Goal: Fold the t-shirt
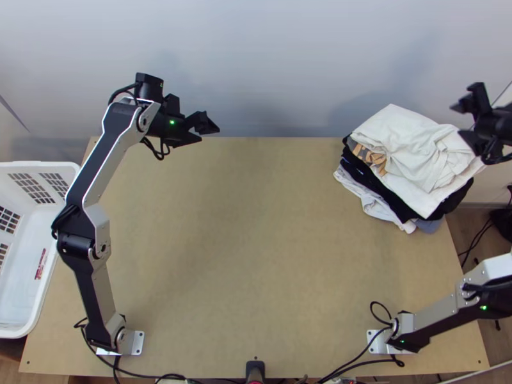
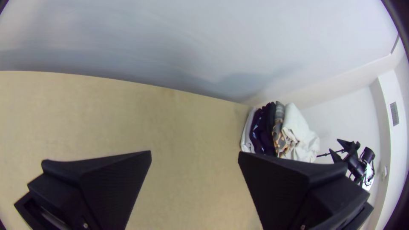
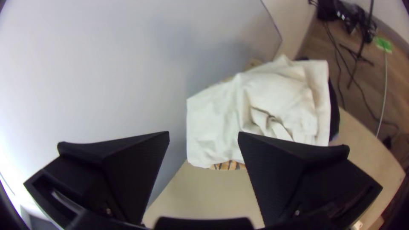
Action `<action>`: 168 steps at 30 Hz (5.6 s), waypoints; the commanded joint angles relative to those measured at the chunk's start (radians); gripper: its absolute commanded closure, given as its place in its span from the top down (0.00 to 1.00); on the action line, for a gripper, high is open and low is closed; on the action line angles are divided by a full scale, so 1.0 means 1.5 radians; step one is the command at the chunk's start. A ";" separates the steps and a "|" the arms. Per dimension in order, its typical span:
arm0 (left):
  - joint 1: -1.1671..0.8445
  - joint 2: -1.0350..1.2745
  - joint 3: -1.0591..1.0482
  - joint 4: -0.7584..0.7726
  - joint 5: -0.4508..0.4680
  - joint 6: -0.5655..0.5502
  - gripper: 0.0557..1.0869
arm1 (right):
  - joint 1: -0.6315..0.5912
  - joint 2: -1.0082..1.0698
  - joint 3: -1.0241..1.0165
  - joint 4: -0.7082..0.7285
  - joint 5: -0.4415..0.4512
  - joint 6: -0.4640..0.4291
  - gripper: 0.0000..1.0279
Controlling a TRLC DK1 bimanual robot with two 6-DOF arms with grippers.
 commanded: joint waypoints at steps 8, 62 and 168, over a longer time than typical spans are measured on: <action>0.008 -0.002 0.000 0.000 0.001 0.001 0.96 | -0.120 0.072 0.026 -0.147 -0.035 0.247 0.62; 0.006 0.004 0.012 0.002 0.001 -0.009 0.96 | -0.085 0.075 0.032 -0.057 0.123 0.148 0.42; 0.010 0.033 0.024 -0.019 -0.018 0.005 0.96 | 0.044 0.176 -0.901 1.448 0.398 -0.610 0.95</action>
